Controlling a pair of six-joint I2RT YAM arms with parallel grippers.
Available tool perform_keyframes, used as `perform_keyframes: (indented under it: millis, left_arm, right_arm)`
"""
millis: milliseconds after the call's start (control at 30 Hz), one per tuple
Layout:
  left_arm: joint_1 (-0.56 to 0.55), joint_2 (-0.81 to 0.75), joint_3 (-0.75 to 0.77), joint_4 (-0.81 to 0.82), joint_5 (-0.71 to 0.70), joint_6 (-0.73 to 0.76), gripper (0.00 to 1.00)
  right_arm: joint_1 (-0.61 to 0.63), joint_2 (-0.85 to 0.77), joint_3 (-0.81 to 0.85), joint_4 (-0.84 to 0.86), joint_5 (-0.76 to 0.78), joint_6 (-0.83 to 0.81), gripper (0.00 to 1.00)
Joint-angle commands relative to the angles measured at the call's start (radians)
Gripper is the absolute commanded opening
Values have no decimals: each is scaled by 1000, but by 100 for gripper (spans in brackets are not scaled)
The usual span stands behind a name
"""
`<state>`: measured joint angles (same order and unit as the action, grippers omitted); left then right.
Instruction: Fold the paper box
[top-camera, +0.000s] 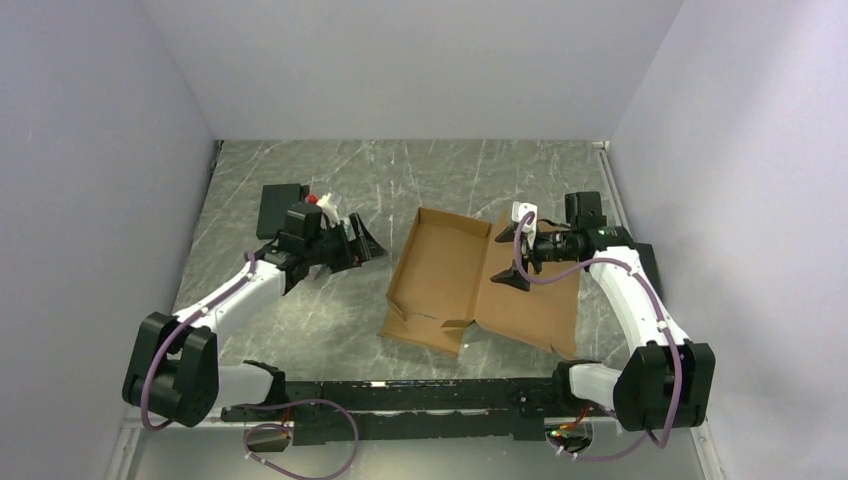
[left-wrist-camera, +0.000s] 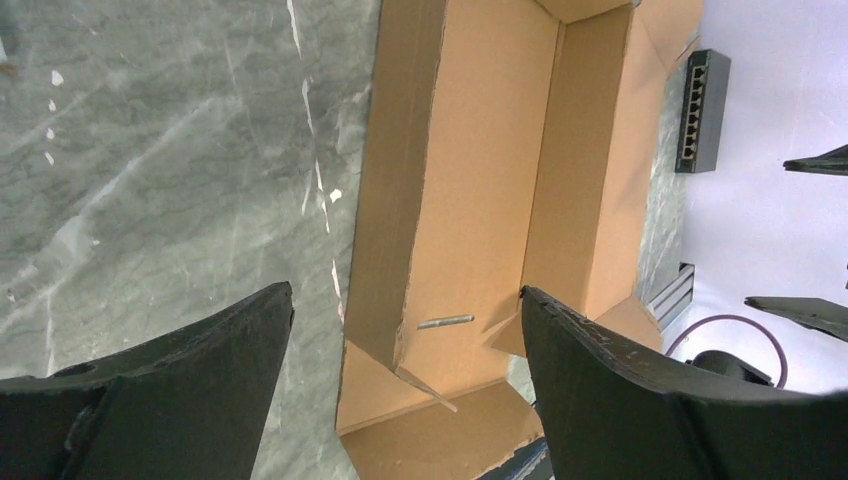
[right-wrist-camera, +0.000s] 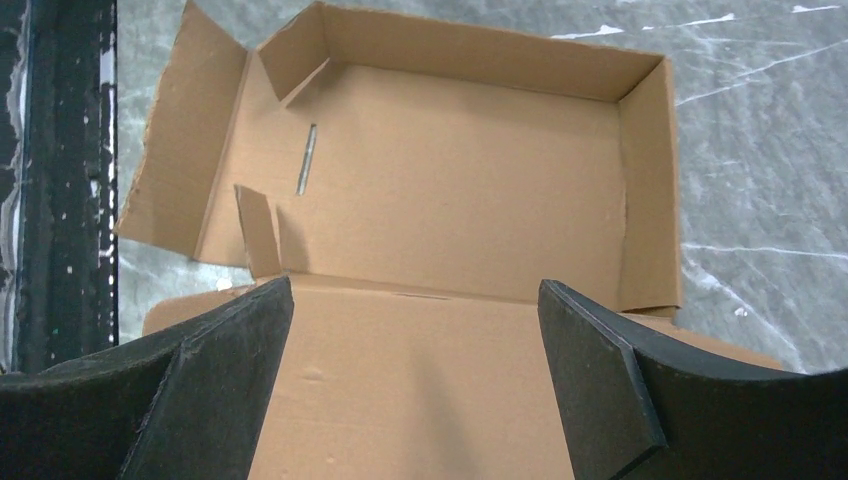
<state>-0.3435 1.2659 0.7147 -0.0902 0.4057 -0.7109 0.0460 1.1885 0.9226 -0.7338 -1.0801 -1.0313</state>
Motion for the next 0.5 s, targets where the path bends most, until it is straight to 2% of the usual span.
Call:
perform_keyframes:
  millis: [0,200,467]
  left_arm:
    - [-35,19,76,-82,-30,65,88]
    - [-156,138,196,-209,-203,140,87]
    - [-179,231,270,-213,-267,186,86]
  right_arm:
    - [34,21,48,-153,18,-211,96]
    - [130,29,1,-141,126,-260,96]
    - [171,64,-10,-136,167,-277,95]
